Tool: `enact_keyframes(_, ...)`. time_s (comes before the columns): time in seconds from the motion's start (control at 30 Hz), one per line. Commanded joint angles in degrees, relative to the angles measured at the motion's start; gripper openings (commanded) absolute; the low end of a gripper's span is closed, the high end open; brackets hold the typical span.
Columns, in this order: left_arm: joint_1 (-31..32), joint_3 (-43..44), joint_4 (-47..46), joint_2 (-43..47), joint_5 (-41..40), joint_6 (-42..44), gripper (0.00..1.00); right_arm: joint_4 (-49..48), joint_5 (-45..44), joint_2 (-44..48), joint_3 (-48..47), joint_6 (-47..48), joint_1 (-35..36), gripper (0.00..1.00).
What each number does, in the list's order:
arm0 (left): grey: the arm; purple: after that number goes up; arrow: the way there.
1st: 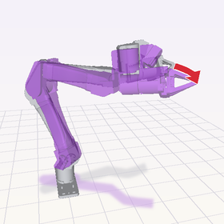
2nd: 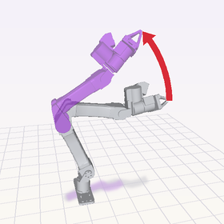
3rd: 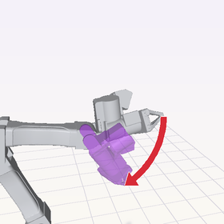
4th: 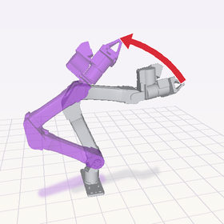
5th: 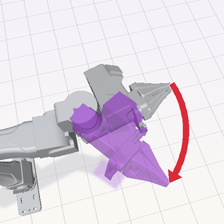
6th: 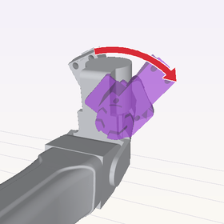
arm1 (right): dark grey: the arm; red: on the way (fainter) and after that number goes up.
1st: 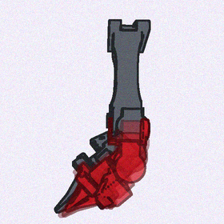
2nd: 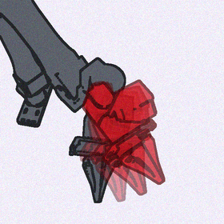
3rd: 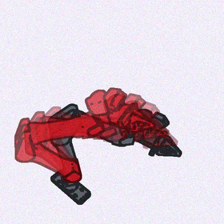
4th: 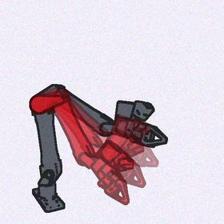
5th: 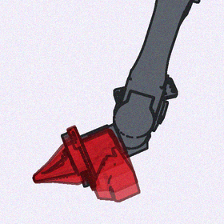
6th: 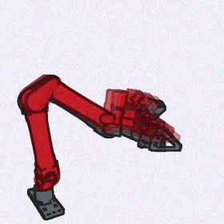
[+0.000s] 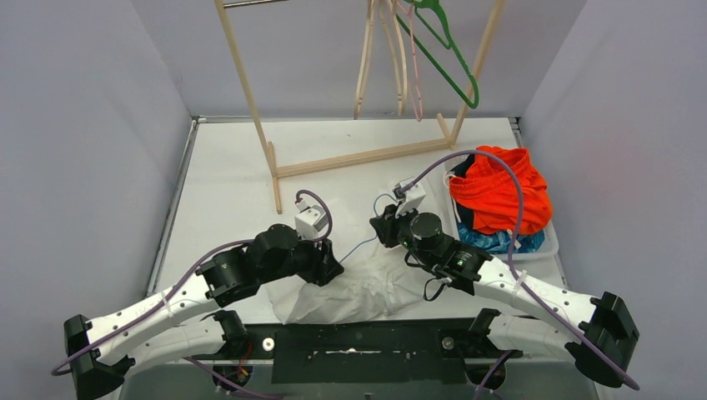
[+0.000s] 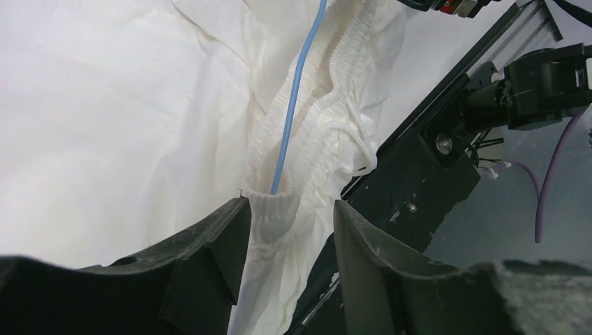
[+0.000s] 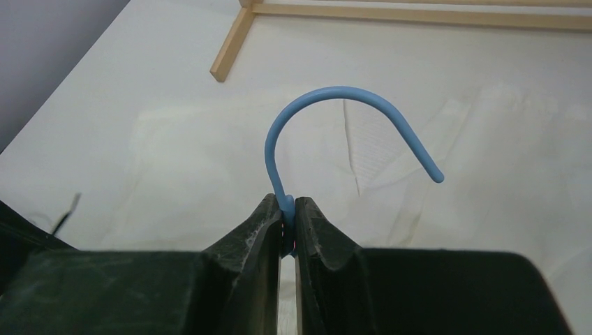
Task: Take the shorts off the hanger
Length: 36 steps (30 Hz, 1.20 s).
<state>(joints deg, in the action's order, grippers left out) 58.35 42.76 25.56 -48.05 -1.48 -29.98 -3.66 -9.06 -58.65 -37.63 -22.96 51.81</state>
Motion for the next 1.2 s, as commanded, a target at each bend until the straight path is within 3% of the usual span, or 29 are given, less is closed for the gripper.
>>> enact_keyframes(0.0,-0.08,3.25,1.6,-1.21,3.51,1.5,0.45,-1.91,-0.59,0.93,-2.95,1.16,0.39,0.0)
enact_keyframes(0.17,-0.07,4.05,5.16,-5.05,4.69,3.11,0.41,-1.46,-1.53,1.97,-2.72,1.3,0.38,0.0)
enact_keyframes(0.3,-0.07,3.8,2.9,-5.35,2.8,3.68,0.2,-0.91,-1.77,2.89,-2.54,0.99,0.34,0.0)
enact_keyframes(0.47,-0.07,3.63,2.5,-4.2,-2.85,3.78,0.25,0.72,-2.07,3.7,-2.77,0.99,0.37,0.0)
enact_keyframes(0.67,-0.08,2.33,0.95,-3.01,-3.06,4.04,0.27,0.1,-1.4,4.91,-2.57,0.56,0.4,0.0)
enact_keyframes(0.73,-0.08,2.3,0.83,-2.99,-3.99,4.09,0.22,-0.15,-1.64,4.94,-2.37,0.7,0.4,0.0)
enact_keyframes(0.8,-0.07,1.39,-0.74,-2.43,-5.94,3.24,0.08,0.62,-3.88,4.86,-2.16,1.13,0.37,0.0)
enact_keyframes(0.87,-0.08,0.29,-1.77,-1.48,-7.52,2.06,0.01,1.61,-7.18,5.15,-2.01,0.73,0.33,0.0)
enact_keyframes(1.03,-0.07,-2.96,-2.47,1.16,-9.95,0.21,0.0,-1.63,-6.94,6.99,-0.27,-0.11,0.39,0.0)
enact_keyframes(1.17,-0.08,-2.5,0.56,2.28,-14.0,-0.05,0.0,0.64,-11.74,7.0,-0.31,-1.16,0.3,0.0)
